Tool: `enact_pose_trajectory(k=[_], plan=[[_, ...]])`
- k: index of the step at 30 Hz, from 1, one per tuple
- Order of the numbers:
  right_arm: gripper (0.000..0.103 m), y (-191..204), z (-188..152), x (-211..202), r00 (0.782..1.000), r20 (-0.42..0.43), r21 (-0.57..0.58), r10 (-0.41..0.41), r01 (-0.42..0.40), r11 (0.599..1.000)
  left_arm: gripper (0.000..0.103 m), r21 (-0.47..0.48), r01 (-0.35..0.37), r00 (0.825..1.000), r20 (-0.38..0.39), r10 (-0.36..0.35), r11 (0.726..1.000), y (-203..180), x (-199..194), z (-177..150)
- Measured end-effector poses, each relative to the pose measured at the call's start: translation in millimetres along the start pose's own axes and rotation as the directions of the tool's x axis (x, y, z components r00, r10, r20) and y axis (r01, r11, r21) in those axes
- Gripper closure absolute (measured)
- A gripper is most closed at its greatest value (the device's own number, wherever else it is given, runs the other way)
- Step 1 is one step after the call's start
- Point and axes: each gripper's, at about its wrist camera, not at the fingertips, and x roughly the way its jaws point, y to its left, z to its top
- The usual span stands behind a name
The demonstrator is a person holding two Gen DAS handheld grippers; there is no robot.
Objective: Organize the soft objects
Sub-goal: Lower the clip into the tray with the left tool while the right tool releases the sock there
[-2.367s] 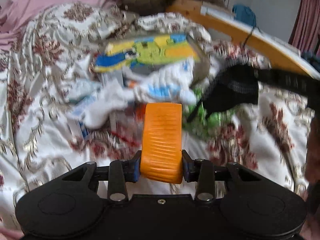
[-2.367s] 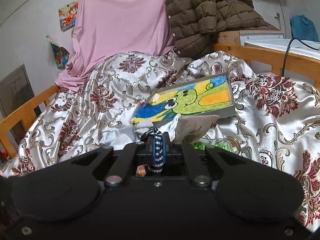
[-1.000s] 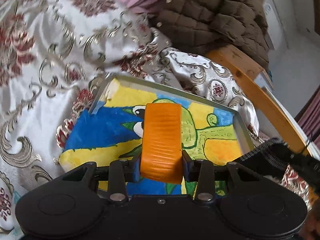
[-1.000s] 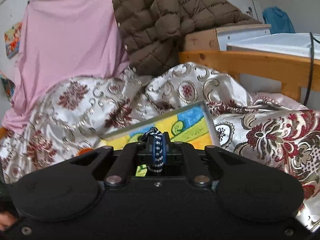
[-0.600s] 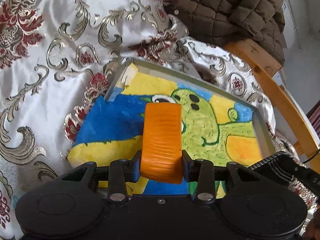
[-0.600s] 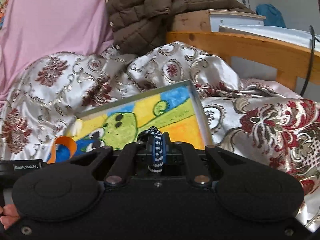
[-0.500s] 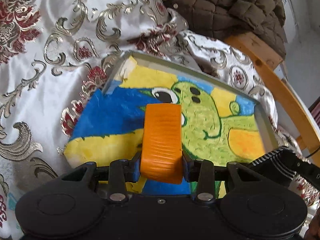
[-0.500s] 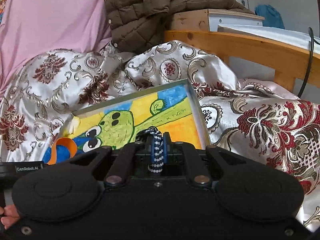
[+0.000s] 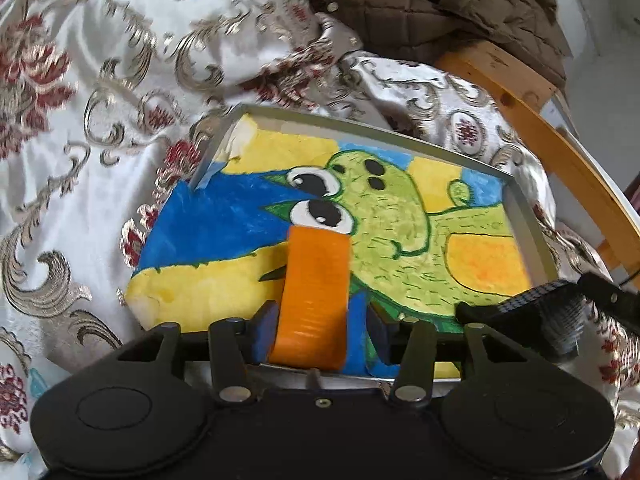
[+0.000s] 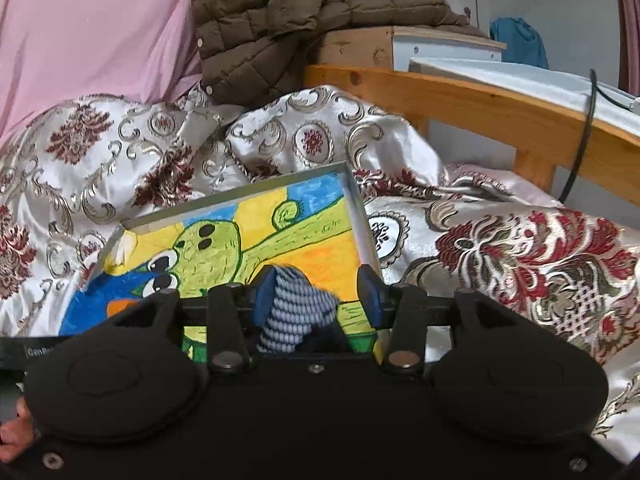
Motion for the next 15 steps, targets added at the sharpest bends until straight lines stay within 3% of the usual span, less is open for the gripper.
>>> enact_pose_trajectory(k=[7,12,15], plan=[[0.048,-6,5,-28,0.999,0.033,0.018,0.032,-0.033,0.999,0.036,-0.002,0.004,0.999,0.034,-0.004,1.000,-13,-26,-1],[0.014,-7,13,-71,0.990,0.134,-0.015,0.050,-0.048,0.999,0.025,0.010,0.014,0.991,0.137,-0.016,1.000,-28,-65,2],[0.004,-9,16,-101,0.977,0.201,-0.037,0.066,-0.060,0.998,0.016,0.012,0.017,0.976,0.219,-0.019,1.000,-35,-97,0]])
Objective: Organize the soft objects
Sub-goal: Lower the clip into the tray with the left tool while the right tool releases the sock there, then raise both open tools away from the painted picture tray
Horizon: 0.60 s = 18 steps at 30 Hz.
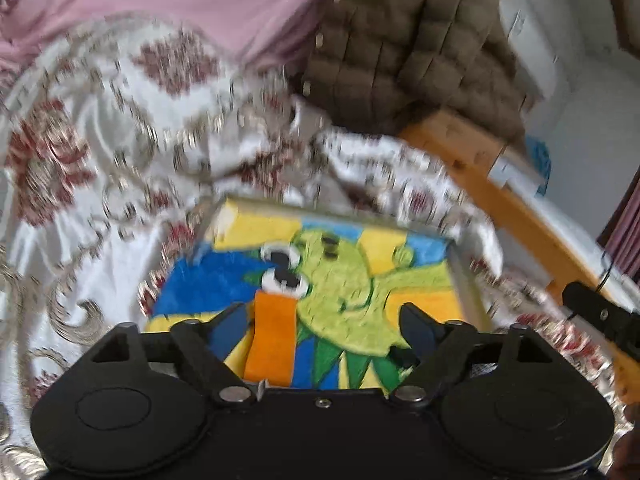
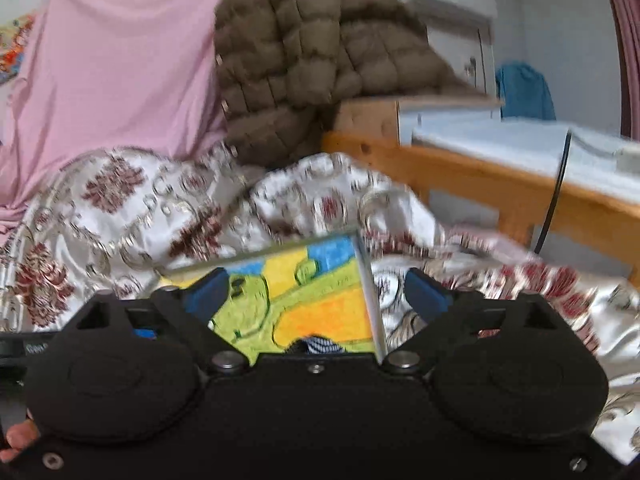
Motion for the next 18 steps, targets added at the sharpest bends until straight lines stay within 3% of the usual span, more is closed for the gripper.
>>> enact_pose_trajectory(k=[5,10,18], plan=[[0.001,1,13,-50,0.994,0.094,-0.024,0.051,-0.049,0.998,0.005,0.017,0.003,0.991,0.132,-0.005,1.000,-13,-58,6],[0.001,4,19,-99,0.982,0.173,-0.048,0.080,-0.073,0.996,0.001,0.101,-0.058,0.969,0.244,0.032,0.993,-36,-110,5],[0.001,-12,15,-163,0.964,0.249,0.004,0.095,-0.099,0.995,0.001,0.175,-0.121,0.957,0.281,0.068,0.977,-55,-171,-23]])
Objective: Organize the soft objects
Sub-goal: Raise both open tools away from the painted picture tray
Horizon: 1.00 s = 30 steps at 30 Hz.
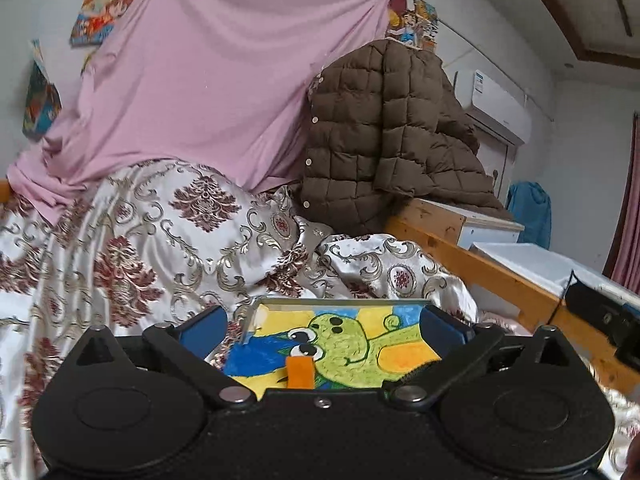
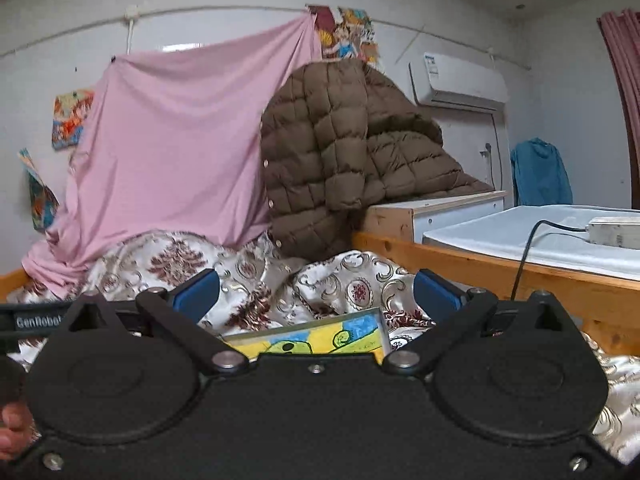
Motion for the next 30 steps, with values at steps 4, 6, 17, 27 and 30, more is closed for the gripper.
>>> enact_pose_trajectory(k=[4,6,17,27,30], plan=[[0.001,-9,-6,-38,1.000,0.020,0.028,-0.007,0.007,1.000,0.001,0.030,-0.015,1.000,0.001,0.015,0.999,-5,-28,-14],[0.000,-12,-12,-54,1.000,0.018,0.043,-0.015,0.014,0.999,0.001,0.039,-0.020,1.000,-0.009,0.020,0.999,-5,-40,-23],[0.000,-19,-43,-98,0.995,-0.073,0.091,-0.063,0.069,0.993,0.001,0.061,-0.077,0.990,-0.110,0.083,0.995,15,-90,-72],[0.000,-13,-70,-116,0.946,-0.302,0.054,-0.116,0.138,0.989,0.001,0.121,-0.092,0.950,-0.286,0.123,0.988,23,-109,-120],[0.000,-8,-75,-115,0.920,-0.375,0.042,-0.117,0.143,0.989,0.001,0.155,-0.100,0.942,-0.304,0.144,0.983,21,-112,-127]])
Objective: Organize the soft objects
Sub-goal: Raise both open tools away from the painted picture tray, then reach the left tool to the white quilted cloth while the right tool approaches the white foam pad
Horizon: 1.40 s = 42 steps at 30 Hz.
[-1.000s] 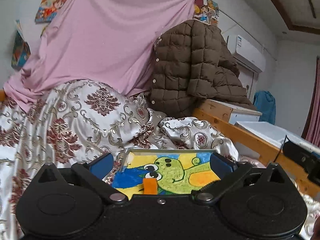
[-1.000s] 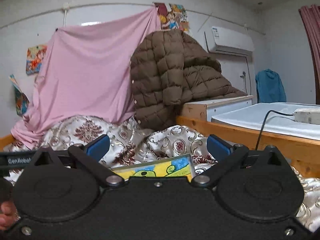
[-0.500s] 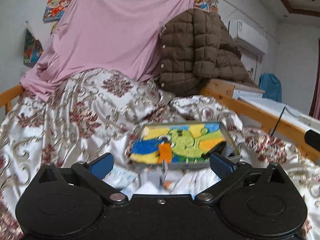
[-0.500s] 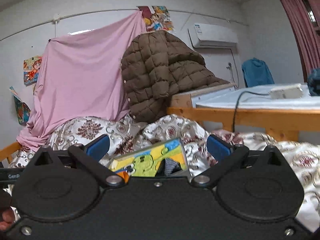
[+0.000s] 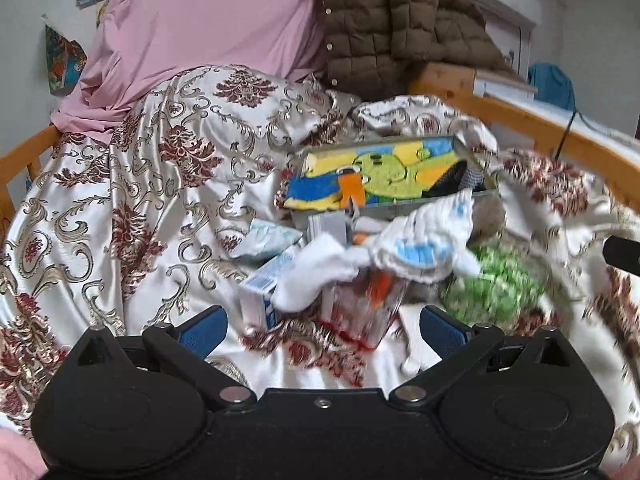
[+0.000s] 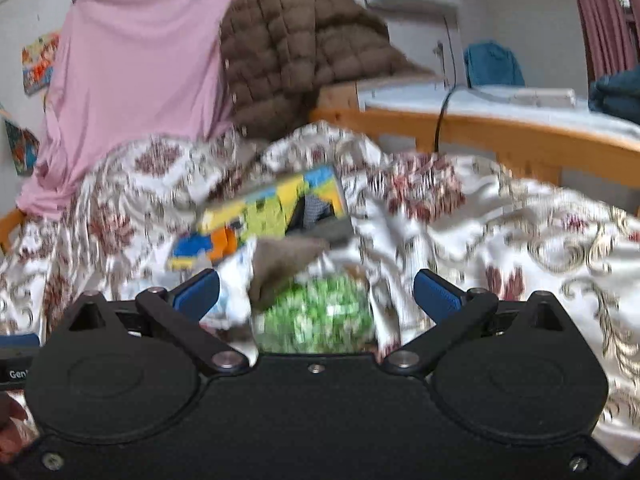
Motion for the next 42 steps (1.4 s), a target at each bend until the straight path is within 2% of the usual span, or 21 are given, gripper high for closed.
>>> enact_pose_trajectory(k=[5,13,29,31,35,38,40,42], plan=[[0.000,5,-13,1,0.997,-0.076,-0.031,-0.008,0.006,1.000,0.001,0.026,-0.024,0.999,-0.029,0.024,0.999,-2,2,-5],[0.001,29,-24,39,0.976,-0.213,-0.119,-0.041,0.016,0.993,0.001,0.051,-0.045,0.995,-0.081,0.049,0.998,-3,12,-9],[0.001,68,-40,74,0.941,-0.337,-0.253,-0.044,-0.045,0.966,0.001,0.083,-0.142,0.972,-0.175,0.154,0.986,-2,33,-14],[0.001,70,-41,81,0.928,-0.372,-0.259,-0.016,-0.087,0.962,0.001,0.080,-0.148,0.969,-0.190,0.161,0.986,0,35,-13],[0.001,79,-47,99,0.887,-0.462,-0.259,0.018,-0.154,0.954,0.001,0.059,-0.144,0.959,-0.236,0.154,0.988,6,41,-9],[0.001,84,-49,109,0.868,-0.493,-0.235,0.059,-0.199,0.952,0.001,0.039,-0.128,0.953,-0.273,0.134,0.991,11,49,-3],[0.001,87,-50,116,0.857,-0.507,-0.219,0.089,-0.228,0.949,0.001,0.032,-0.103,0.953,-0.282,0.108,0.994,13,53,2],[0.001,90,-51,124,0.849,-0.515,-0.206,0.114,-0.252,0.945,0.001,0.036,-0.075,0.963,-0.258,0.082,0.997,11,55,10]])
